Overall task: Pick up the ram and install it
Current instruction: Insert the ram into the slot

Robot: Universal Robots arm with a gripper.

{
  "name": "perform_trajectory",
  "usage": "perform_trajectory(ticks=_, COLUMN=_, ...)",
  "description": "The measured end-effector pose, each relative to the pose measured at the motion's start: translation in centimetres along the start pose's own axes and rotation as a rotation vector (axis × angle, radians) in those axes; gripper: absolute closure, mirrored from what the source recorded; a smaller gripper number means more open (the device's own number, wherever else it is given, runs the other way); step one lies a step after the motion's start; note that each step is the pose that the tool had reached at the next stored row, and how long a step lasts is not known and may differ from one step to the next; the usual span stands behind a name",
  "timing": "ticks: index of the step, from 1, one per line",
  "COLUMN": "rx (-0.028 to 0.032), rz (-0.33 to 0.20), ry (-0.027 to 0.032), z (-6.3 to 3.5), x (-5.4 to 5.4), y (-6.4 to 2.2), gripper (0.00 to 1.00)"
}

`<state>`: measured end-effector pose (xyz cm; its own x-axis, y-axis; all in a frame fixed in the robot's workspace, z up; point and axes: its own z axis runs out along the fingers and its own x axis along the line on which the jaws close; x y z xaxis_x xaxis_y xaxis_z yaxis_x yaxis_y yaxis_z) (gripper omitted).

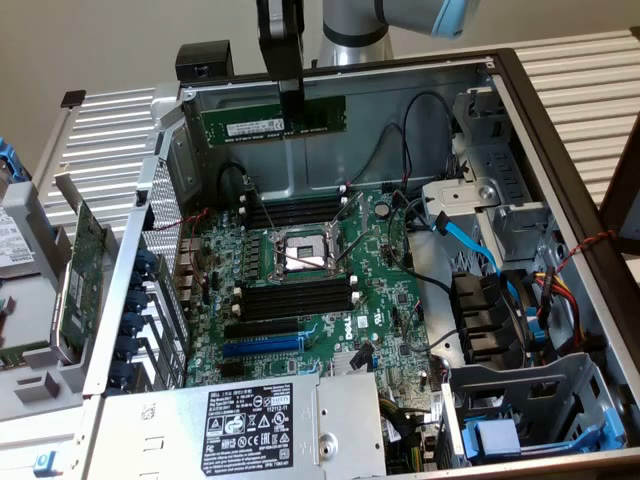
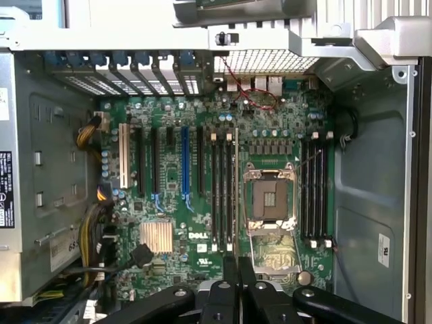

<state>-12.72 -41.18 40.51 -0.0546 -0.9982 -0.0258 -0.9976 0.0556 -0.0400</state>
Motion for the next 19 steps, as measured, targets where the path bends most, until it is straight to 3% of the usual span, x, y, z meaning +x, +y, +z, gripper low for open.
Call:
perform_trajectory(ticks=9, rx=0.0, rz=0.0, ry=0.0002, z=1.63, x=-0.1, y=0.07, gripper=0.87)
perform_trajectory(ticks=15, rx=-0.0001, rz=0.0, ry=0.0005, z=2.74, x=-1.6, y=0.2, gripper=0.87)
perform_trajectory(ticks=16, rx=0.0002, rz=0.0, ry=0.0029, z=2.87, x=-1.8, y=0.22, gripper=0.87)
perform_trajectory(ticks=19, rx=0.001, rz=-0.001, ry=0.0176, z=3.17, x=-1.9, y=0.23, gripper=0.87)
